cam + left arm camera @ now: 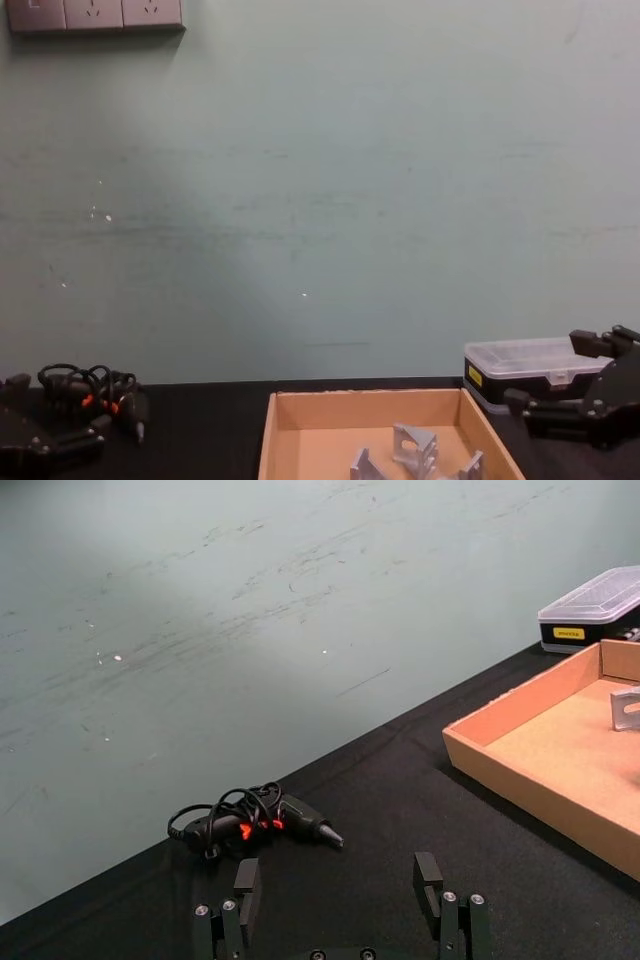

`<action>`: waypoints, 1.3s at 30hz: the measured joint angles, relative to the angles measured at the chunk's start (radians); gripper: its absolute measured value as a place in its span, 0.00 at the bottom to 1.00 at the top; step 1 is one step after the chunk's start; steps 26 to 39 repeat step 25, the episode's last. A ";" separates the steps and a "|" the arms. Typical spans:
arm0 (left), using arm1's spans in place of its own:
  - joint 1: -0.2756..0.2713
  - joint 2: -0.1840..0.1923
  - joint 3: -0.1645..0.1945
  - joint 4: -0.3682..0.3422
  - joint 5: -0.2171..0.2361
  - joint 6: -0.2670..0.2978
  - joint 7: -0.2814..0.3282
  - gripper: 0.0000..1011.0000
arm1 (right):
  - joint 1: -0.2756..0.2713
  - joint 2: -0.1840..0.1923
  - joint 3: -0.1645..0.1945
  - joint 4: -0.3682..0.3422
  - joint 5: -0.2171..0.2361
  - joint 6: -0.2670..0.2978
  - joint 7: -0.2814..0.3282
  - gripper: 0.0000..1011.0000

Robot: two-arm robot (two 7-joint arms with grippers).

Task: Use one hand to pick up the angle iron from the table and place it into the box.

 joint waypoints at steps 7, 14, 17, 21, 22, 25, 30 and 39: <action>0.000 0.000 0.000 0.000 0.000 0.000 0.000 0.99 | 0.002 0.001 -0.001 0.000 0.002 0.002 0.000 0.99; 0.000 0.000 0.000 0.000 0.000 0.000 0.000 0.99 | 0.004 0.001 -0.003 -0.001 0.005 0.005 0.002 0.99; 0.000 0.000 0.000 0.000 0.000 0.000 0.000 0.99 | 0.005 0.001 -0.003 -0.001 0.005 0.006 0.002 0.99; 0.000 0.000 0.000 0.000 0.000 0.000 0.000 0.99 | 0.005 0.002 -0.004 -0.001 0.006 0.008 0.002 0.99; 0.000 0.000 0.000 0.000 0.000 0.000 0.000 0.99 | 0.005 0.002 -0.004 -0.001 0.006 0.008 0.002 0.99; 0.000 0.000 0.000 0.000 0.000 0.000 0.000 0.99 | 0.005 0.002 -0.004 -0.002 0.006 0.009 0.002 0.99; 0.000 0.000 0.000 0.000 0.000 0.000 0.000 0.99 | 0.005 0.002 -0.004 -0.002 0.006 0.009 0.002 0.99; 0.000 0.000 0.000 0.000 0.000 0.000 0.000 0.99 | 0.005 0.002 -0.004 -0.002 0.006 0.009 0.002 0.99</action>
